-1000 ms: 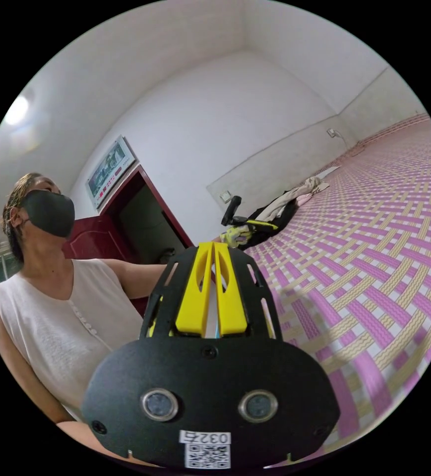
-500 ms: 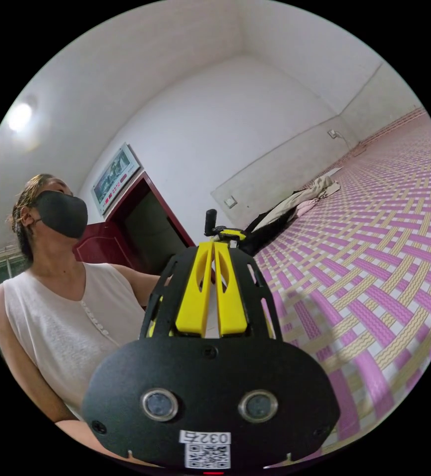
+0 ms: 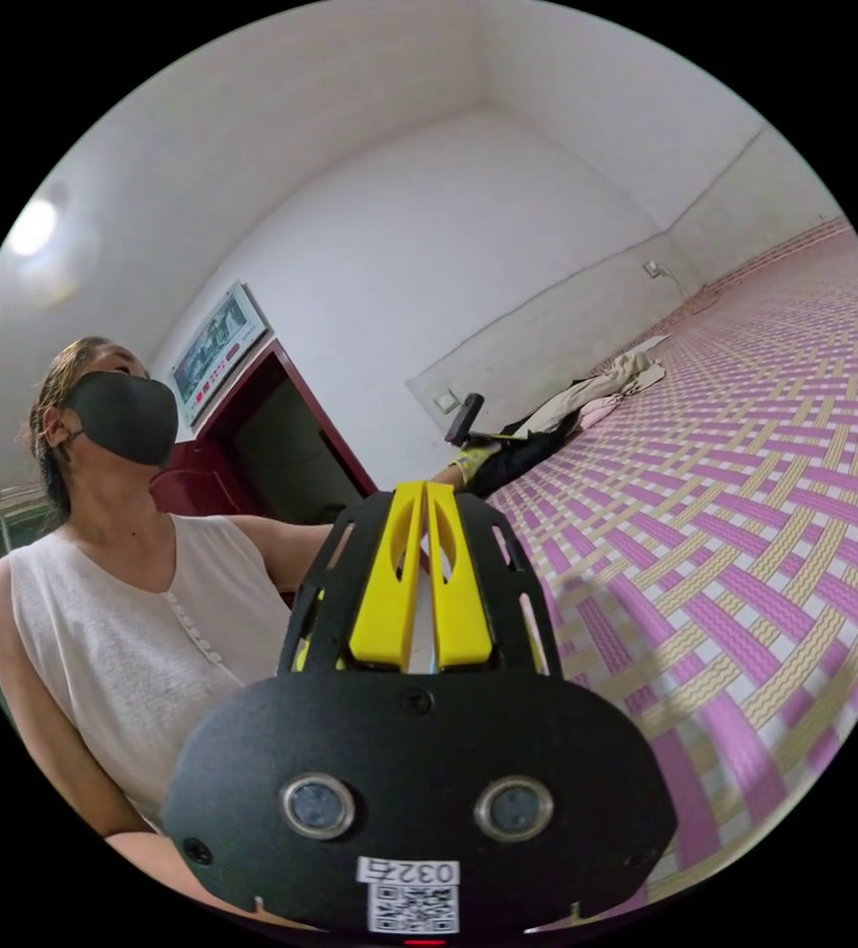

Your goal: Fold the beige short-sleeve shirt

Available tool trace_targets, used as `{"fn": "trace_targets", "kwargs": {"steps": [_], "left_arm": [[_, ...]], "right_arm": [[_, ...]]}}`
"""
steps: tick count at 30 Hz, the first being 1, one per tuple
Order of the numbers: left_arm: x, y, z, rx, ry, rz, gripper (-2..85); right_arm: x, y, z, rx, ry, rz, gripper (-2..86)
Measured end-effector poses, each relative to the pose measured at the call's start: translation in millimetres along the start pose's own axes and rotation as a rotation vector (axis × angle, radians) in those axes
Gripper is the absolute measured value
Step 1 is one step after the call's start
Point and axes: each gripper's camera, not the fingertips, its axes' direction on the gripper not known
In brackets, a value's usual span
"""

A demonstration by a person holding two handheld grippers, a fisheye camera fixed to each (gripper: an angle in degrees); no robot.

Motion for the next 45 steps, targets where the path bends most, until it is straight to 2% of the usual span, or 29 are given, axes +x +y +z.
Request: {"fn": "trace_targets", "kwargs": {"steps": [2, 6, 8, 13, 14, 15, 16, 17, 19, 21, 22, 23, 27, 29, 32, 33, 35, 36, 38, 40, 43, 44, 45], "left_arm": [[-7, -6, 11, -0.009, -0.026, 0.032, 3.8], [-40, -16, 24, 0.030, 0.186, 0.060, 1.4], [-37, -22, 25, 0.047, 0.225, 0.087, 0.6], [33, -56, 9, 0.097, 0.155, 0.252, -0.3], [48, -66, 3, 0.114, 0.191, 0.282, -0.4], [62, -74, -7, 0.143, 0.330, 0.340, -0.3], [72, -77, -13, 0.154, 0.377, 0.384, -0.1], [108, -82, -20, 0.095, 0.515, 0.573, 0.2], [156, -77, -43, 0.198, 0.375, 0.636, 0.1], [200, -61, -54, 0.276, 0.132, 0.672, 0.1], [202, -58, -54, 0.285, 0.108, 0.676, 0.1], [194, -57, -52, 0.276, 0.122, 0.658, 0.2], [105, -41, -79, 0.279, 0.443, 0.591, 1.0], [62, -25, -100, 0.249, 0.516, 0.614, 1.5], [-27, -6, -126, 0.326, 0.436, 0.365, 2.1], [-61, -10, -124, 0.342, 0.456, 0.243, 2.2], [-89, -26, -110, 0.369, 0.544, 0.136, 1.4], [-90, -45, -92, 0.321, 0.558, 0.110, 1.5], [-77, -72, -68, 0.211, 0.498, 0.094, 1.6], [-71, -80, -68, 0.237, 0.509, 0.114, 1.6], [-63, -75, -74, 0.287, 0.760, 0.299, 1.2], [-54, -65, -75, 0.288, 0.898, 0.410, 1.2], [-45, -48, -76, 0.277, 0.916, 0.464, 1.2]], "right_arm": [[0, 0, 1, -0.002, 0.002, 0.003, -1.0], [-2, 2, 2, -0.002, 0.015, -0.009, -1.0], [-1, 3, 2, 0.003, 0.011, -0.009, -1.0], [1, 6, 3, 0.006, 0.010, -0.003, -1.0], [0, 7, 4, 0.002, 0.018, -0.007, -1.0], [-1, 7, 5, -0.001, 0.025, -0.011, -1.0], [-1, 8, 5, -0.002, 0.029, -0.012, -1.0], [-1, 9, 5, -0.004, 0.032, -0.013, -1.0], [0, 10, 5, -0.002, 0.030, -0.011, -1.0], [1, 13, 4, 0.007, 0.037, -0.006, -1.0], [1, 13, 3, 0.008, 0.038, -0.007, -1.0], [0, 15, 3, 0.005, 0.038, -0.011, -1.0], [2, 18, 5, -0.003, 0.020, -0.018, -1.0], [5, 19, 3, 0.005, 0.002, -0.014, -1.0], [9, 23, 1, 0.024, -0.023, -0.009, -1.0], [10, 24, 0, 0.028, -0.030, -0.007, -1.0], [12, 25, 0, 0.029, -0.035, -0.005, -1.0], [11, 27, 0, 0.032, -0.033, -0.010, -1.0], [10, 30, -1, 0.037, -0.025, -0.017, -1.0], [10, 32, -1, 0.042, -0.018, -0.018, -1.0], [12, 36, 0, 0.041, -0.022, -0.012, -1.0], [12, 37, 1, 0.038, -0.025, -0.012, -1.0], [13, 38, 1, 0.035, -0.030, -0.013, -1.0]]}}
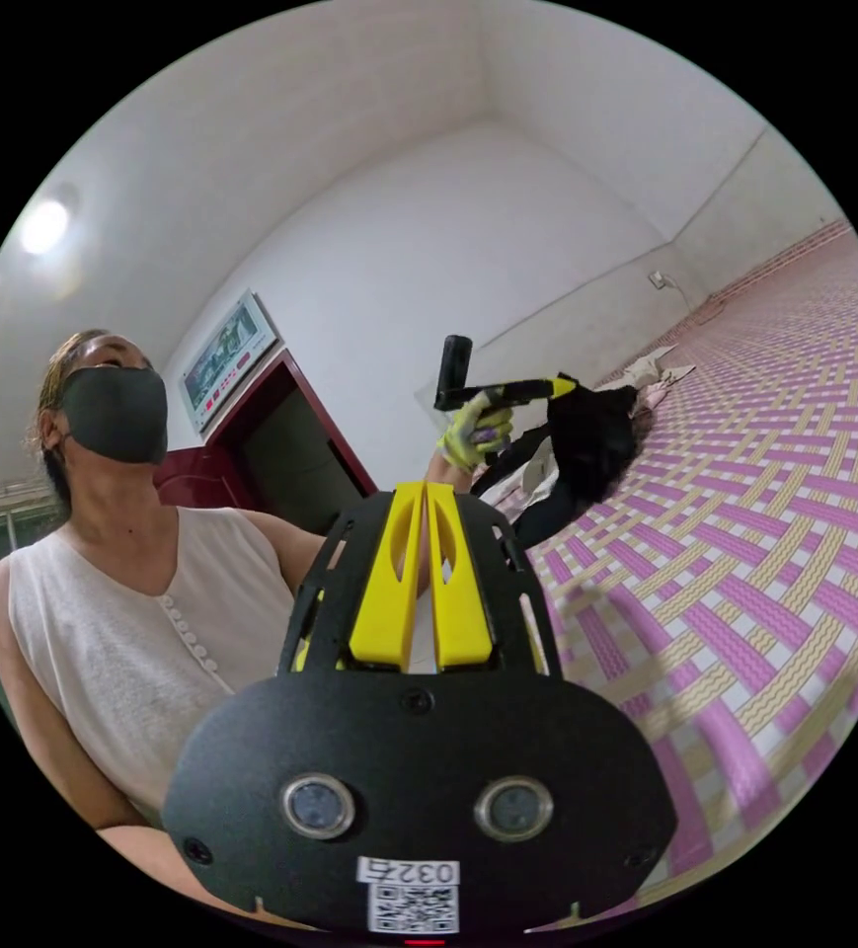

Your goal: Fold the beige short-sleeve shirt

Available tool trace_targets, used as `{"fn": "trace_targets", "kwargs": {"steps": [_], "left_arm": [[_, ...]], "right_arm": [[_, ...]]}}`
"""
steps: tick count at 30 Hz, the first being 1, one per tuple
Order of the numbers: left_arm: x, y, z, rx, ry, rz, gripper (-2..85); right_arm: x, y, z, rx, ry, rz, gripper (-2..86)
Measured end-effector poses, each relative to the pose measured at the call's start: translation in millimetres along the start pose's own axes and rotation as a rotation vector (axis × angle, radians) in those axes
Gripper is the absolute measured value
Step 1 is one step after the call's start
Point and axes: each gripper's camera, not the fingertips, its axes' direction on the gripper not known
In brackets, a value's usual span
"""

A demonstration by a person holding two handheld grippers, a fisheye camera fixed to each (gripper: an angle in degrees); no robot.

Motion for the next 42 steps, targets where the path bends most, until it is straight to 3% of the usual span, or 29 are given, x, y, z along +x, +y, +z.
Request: {"fn": "trace_targets", "kwargs": {"steps": [4, 7, 11, 13, 15, 16, 21, 23, 25, 26, 27, 30, 34, 37, 39, 42], "left_arm": [[48, 68, 13, -0.070, 0.038, 0.102, 2.6], [51, 131, -3, -0.068, -0.037, -0.032, 3.4], [8, 169, -78, 0.244, -0.145, -0.299, 3.4], [-9, 155, -87, 0.248, -0.256, -0.318, 5.8], [-50, 127, -86, 0.134, -0.561, -0.464, 10.2], [-62, 122, -85, 0.107, -0.586, -0.488, 10.4], [-148, 104, -54, -0.016, -0.304, -0.525, 5.9], [-164, 103, -49, -0.054, -0.313, -0.536, 2.8], [-184, 103, -65, 0.015, -0.205, -0.580, 0.6], [-189, 102, -88, 0.161, -0.111, -0.581, -0.1], [-183, 96, -112, 0.328, -0.030, -0.543, -0.4], [-139, 43, -129, 0.500, 0.129, -0.356, -0.8], [-58, -38, -76, 0.468, 0.339, -0.170, -0.9], [18, -85, -3, 0.407, 0.727, 0.020, -0.9], [85, -108, 67, 0.224, 1.027, 0.136, -0.9], [141, -101, 132, -0.023, 1.093, 0.196, -0.5]], "right_arm": [[2, 5, 0, 0.010, -0.020, 0.006, -1.0], [4, 10, 0, 0.021, -0.034, 0.014, -1.0], [4, 15, 7, 0.005, -0.044, 0.012, -1.0], [3, 18, 9, 0.009, -0.038, 0.005, -1.0], [-1, 23, 11, 0.016, -0.018, -0.006, -1.0], [-2, 24, 12, 0.015, -0.013, -0.009, -1.0], [-4, 31, 24, 0.004, -0.009, -0.011, -1.0], [-3, 33, 27, 0.008, -0.018, -0.007, -1.0], [-3, 36, 30, 0.019, -0.026, -0.003, -1.0], [-3, 39, 30, 0.035, -0.033, -0.002, -1.0], [-3, 42, 30, 0.060, -0.041, -0.001, -1.0], [-5, 50, 27, 0.142, -0.051, -0.009, -1.0], [-17, 69, 15, 0.292, -0.014, -0.033, -1.0], [-41, 99, -4, 0.438, -0.060, -0.022, -1.0], [-83, 118, -25, 0.485, -0.005, -0.089, -1.0], [-141, 132, -52, 0.447, 0.215, -0.156, -1.0]]}}
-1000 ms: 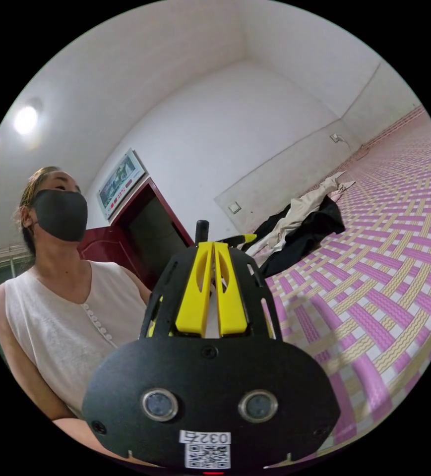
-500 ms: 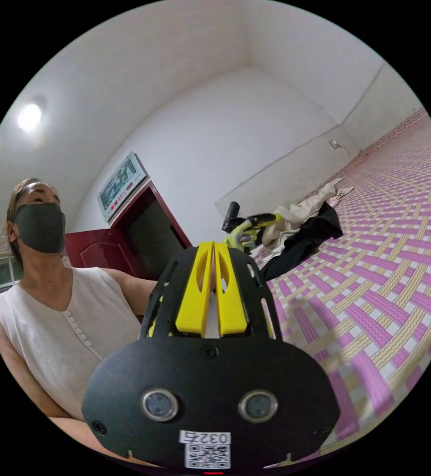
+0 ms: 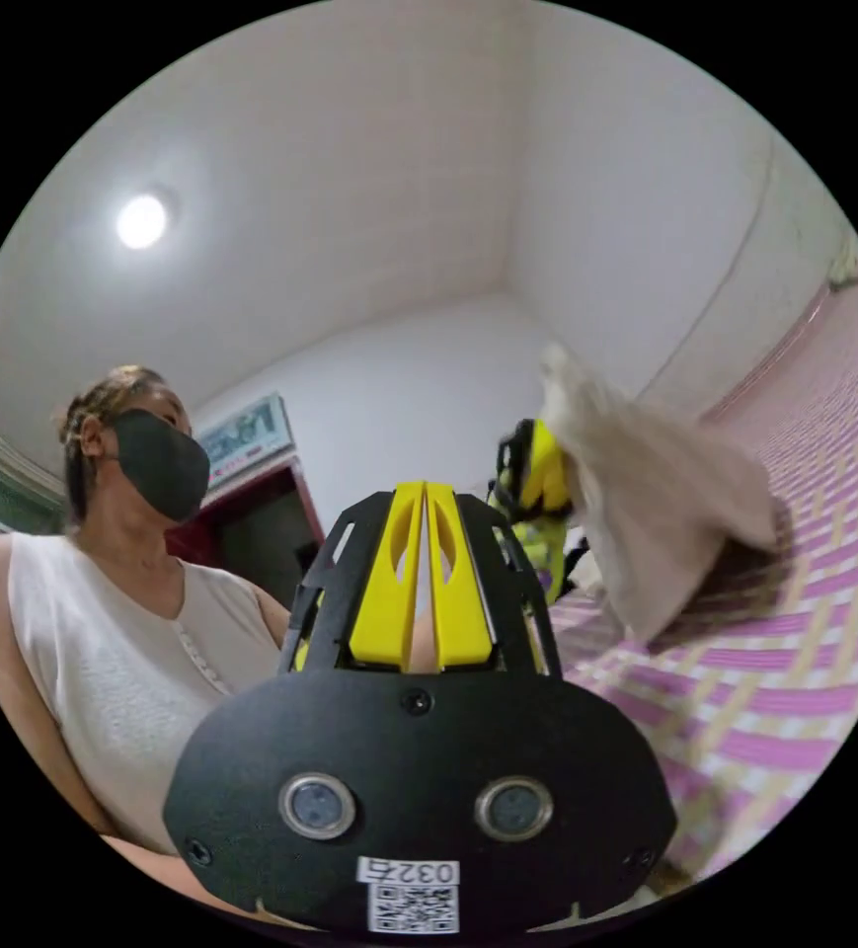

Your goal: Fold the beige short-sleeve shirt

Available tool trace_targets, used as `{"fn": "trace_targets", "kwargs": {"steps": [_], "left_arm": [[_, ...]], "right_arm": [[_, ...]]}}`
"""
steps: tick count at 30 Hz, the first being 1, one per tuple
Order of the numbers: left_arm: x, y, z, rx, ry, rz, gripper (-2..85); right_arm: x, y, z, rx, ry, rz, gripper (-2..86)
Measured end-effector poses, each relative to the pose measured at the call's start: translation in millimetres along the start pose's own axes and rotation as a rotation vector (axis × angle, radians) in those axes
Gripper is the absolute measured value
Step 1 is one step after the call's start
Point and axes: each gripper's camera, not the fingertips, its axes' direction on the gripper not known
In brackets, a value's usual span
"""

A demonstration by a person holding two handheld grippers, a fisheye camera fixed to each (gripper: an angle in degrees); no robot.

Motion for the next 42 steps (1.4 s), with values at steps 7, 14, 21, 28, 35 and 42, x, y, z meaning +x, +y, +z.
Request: {"fn": "trace_targets", "kwargs": {"steps": [7, 14, 21, 28, 35, 42], "left_arm": [[41, 55, -75, 0.185, -0.681, -0.044, 1.8], [-30, 90, -190, 0.072, -1.327, -0.603, 3.2], [-28, 121, -200, -0.067, -1.387, -0.674, -0.5], [19, 203, -252, -0.043, -1.530, -0.904, -1.0], [67, 269, -290, 0.265, -1.613, -1.095, -1.0], [151, 300, -140, 0.757, -1.344, -0.483, -0.9]], "right_arm": [[-41, 36, -50, -0.001, 0.236, 0.075, -1.0], [-45, 77, -31, 0.039, 0.263, 0.194, -1.0], [-73, 62, 1, -0.004, 0.362, 0.145, -0.9], [-81, 34, 47, -0.190, 0.473, 0.136, 0.4], [-46, 1, 246, -0.788, 0.573, 0.063, 7.8], [-2, 23, 398, -1.152, 0.759, -0.068, 12.0]]}}
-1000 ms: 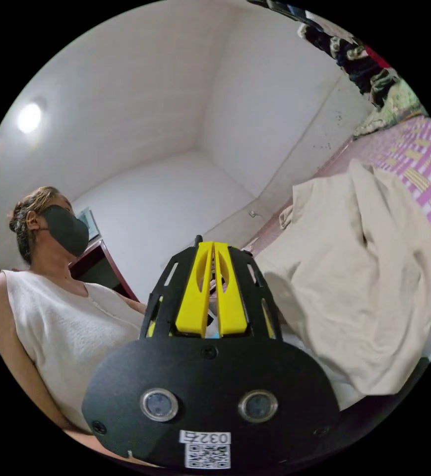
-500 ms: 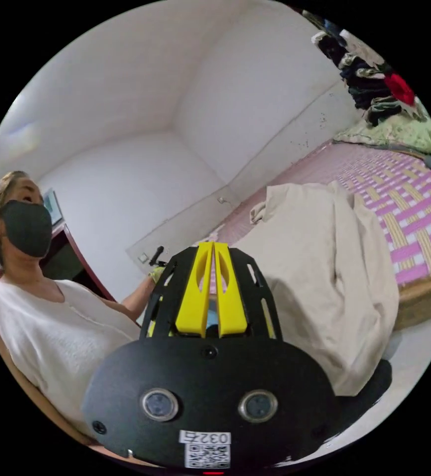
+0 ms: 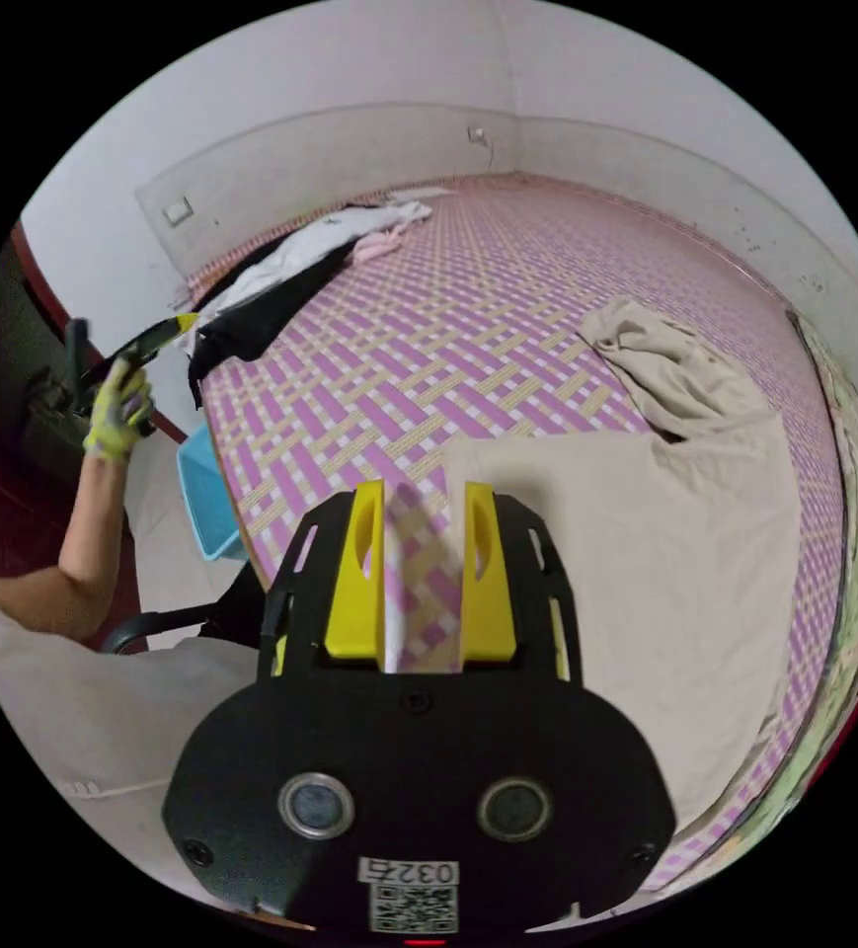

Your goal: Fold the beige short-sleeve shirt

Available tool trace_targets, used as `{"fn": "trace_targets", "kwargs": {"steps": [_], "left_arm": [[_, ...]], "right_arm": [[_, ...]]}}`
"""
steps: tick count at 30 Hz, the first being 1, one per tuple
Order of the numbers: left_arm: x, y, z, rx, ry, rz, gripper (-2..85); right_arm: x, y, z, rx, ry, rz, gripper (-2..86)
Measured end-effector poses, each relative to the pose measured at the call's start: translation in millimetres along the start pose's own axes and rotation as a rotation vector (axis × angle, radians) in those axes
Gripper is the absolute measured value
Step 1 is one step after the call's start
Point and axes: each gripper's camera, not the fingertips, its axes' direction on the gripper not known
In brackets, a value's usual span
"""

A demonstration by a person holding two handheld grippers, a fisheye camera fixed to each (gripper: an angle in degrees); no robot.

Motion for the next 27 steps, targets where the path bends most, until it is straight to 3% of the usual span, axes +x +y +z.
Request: {"fn": "trace_targets", "kwargs": {"steps": [4, 10, 13, 15, 21, 27], "left_arm": [[28, 59, 10, -0.060, 0.199, 0.047, -0.9], [34, 108, 24, -0.101, 0.474, 0.051, -0.5], [33, 115, 37, -0.118, 0.574, 0.050, 1.3], [37, 116, 45, -0.106, 0.711, 0.086, 5.5], [55, 106, 73, -0.167, 0.800, 0.150, 14.4], [86, 92, 104, -0.236, 0.860, 0.259, 17.4]], "right_arm": [[-9, -18, 20, -0.058, 0.050, -0.001, 11.2], [-8, -9, 23, -0.098, 0.179, -0.055, 0.5], [23, -6, 14, -0.125, -0.001, -0.019, -0.6], [59, 4, -16, -0.029, -0.226, 0.049, -0.9], [120, 51, -93, 0.261, -0.707, 0.102, -1.0], [133, 102, -148, 0.444, -0.776, 0.078, -1.0]]}}
